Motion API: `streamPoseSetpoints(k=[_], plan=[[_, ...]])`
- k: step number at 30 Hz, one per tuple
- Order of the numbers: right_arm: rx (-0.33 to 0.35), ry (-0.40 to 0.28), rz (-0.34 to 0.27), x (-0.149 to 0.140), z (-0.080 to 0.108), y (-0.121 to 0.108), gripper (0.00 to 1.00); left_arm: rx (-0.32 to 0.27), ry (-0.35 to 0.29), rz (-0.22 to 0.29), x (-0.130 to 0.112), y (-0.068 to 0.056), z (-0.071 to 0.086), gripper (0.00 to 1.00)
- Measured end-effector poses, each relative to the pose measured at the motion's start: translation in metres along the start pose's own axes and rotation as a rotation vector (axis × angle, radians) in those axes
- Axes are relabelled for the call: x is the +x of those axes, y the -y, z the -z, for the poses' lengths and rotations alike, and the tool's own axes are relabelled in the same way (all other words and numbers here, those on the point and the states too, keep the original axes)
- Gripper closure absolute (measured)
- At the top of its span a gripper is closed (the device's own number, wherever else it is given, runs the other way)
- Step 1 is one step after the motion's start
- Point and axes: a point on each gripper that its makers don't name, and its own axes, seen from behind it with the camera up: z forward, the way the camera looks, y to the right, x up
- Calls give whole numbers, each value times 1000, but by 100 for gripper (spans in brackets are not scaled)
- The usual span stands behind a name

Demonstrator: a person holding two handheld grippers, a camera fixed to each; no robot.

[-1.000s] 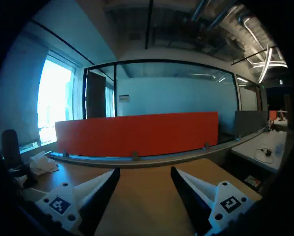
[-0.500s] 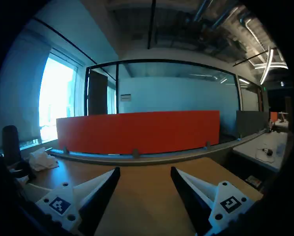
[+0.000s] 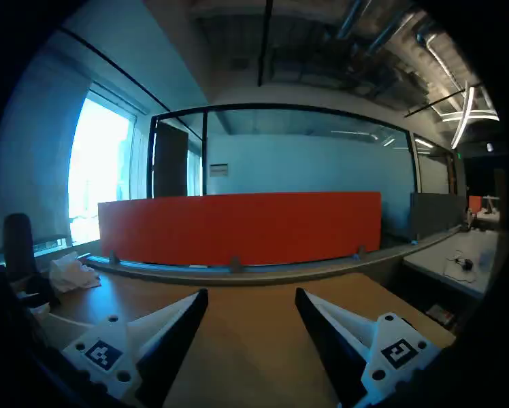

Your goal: Fold towel

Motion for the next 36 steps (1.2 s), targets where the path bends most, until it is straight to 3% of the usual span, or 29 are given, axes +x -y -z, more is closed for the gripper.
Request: streamPoseSetpoints(k=[21,29,36], plan=[[-16,-29,10,-4,-3,-11,1,6,-34,-43,0,-3,4,6],[-13,-47,30,-13,-9,-16,1,6,-34,-41,0,-4,4,3],[-18,-44,22,-40,-11,-21,1,6,-34,-43,0,-5,4,2]])
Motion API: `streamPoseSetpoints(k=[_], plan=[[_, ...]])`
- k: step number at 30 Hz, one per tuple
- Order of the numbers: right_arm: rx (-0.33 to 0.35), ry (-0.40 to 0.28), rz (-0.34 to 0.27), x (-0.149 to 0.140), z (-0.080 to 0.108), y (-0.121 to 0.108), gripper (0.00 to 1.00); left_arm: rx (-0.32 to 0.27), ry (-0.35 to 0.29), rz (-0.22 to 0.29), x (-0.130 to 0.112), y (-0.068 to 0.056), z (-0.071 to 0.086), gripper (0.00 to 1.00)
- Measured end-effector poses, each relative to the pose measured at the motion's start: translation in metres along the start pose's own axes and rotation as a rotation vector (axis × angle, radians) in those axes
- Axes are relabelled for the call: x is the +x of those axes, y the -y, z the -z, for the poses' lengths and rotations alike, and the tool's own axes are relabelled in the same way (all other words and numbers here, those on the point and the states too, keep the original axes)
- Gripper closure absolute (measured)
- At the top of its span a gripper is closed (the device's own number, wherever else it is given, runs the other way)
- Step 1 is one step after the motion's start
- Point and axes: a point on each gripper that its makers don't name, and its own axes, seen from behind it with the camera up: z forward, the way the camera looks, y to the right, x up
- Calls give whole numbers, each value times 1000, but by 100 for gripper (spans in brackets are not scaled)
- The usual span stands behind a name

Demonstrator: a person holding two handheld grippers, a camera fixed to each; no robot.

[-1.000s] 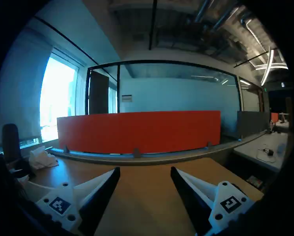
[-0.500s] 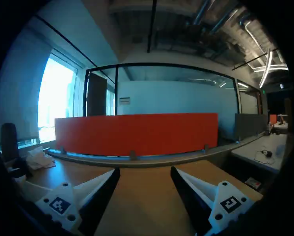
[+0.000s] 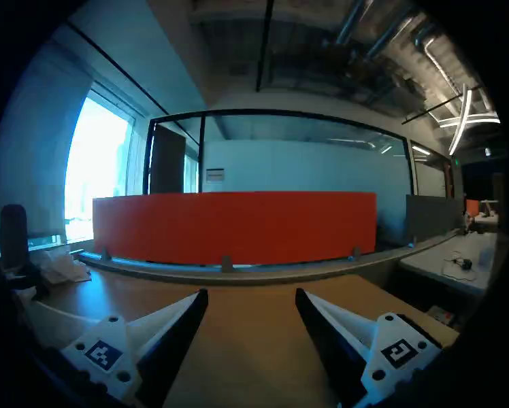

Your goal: Fold towel

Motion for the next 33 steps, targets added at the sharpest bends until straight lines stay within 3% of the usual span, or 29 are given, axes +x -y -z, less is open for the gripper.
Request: streamPoseSetpoints(k=[14,21,33], plan=[[-6,2,-52,-49,7,-14,1,0,0,2,1,-1,0,2],[-4,13,-48,-75,10,-20,1,0,0,0,1,-1,0,3],[4,16,-66,-91,11,-24,1,0,0,1,1,-2,0,2]])
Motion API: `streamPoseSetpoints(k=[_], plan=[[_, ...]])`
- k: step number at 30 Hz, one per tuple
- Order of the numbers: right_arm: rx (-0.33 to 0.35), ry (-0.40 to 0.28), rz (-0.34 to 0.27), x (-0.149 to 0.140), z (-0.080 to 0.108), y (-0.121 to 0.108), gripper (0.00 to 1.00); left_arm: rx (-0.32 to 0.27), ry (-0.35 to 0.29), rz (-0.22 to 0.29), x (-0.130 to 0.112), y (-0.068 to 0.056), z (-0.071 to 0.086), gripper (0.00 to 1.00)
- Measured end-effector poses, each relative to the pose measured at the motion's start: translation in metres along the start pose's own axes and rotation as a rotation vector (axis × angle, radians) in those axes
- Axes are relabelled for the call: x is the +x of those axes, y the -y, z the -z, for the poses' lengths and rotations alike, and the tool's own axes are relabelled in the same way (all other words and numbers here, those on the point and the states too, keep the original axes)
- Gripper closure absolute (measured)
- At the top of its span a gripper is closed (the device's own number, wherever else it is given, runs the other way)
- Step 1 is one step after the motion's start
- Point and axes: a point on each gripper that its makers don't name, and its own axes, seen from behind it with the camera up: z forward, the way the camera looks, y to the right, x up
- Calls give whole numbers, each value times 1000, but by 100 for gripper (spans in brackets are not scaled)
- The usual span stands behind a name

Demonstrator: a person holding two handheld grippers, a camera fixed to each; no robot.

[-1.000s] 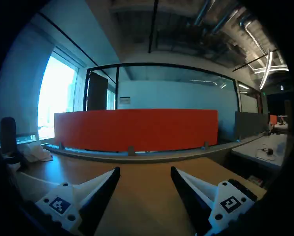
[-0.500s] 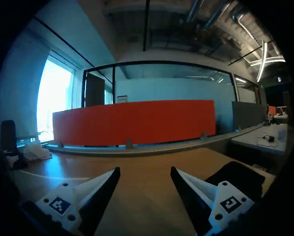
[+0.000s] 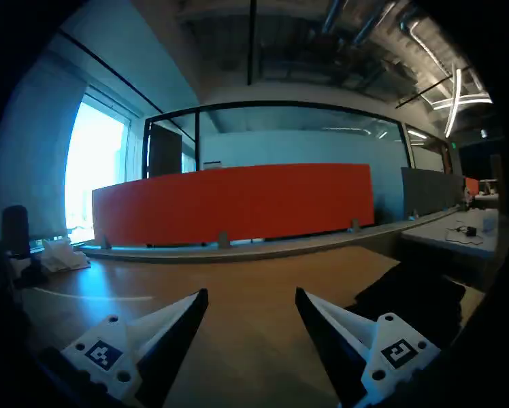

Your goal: Fold towel

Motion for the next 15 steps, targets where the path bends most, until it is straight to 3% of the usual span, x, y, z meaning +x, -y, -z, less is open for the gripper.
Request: streamPoseSetpoints(k=[15], plan=[[9,-12,9,2,2,8,1,0,0,1,0,1,0,2]])
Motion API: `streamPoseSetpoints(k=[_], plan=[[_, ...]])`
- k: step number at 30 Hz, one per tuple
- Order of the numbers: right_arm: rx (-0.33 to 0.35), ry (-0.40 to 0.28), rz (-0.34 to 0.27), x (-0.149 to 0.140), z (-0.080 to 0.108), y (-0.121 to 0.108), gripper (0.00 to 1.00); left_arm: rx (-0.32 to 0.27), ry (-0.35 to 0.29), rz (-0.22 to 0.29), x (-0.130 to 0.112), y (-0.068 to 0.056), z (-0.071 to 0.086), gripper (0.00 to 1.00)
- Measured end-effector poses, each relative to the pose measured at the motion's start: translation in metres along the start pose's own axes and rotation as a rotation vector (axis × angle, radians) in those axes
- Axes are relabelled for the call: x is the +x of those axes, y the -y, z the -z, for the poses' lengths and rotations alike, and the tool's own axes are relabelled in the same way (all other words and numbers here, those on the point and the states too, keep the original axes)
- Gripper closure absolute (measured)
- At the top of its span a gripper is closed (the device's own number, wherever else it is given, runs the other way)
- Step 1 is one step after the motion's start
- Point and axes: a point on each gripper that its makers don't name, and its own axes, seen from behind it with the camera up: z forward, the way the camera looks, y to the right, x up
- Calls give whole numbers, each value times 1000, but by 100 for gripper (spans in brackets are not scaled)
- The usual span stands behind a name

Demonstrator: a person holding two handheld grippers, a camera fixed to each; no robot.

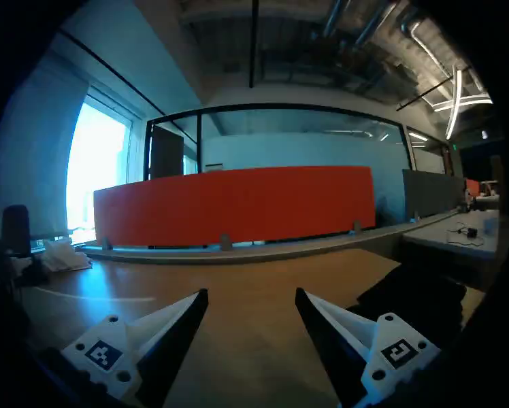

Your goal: Fold towel

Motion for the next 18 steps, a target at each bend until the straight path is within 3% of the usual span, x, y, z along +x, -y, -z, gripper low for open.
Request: streamPoseSetpoints(k=[18], plan=[[18,1,63,-7,0,14,1,0,0,-1,0,0,1,3]])
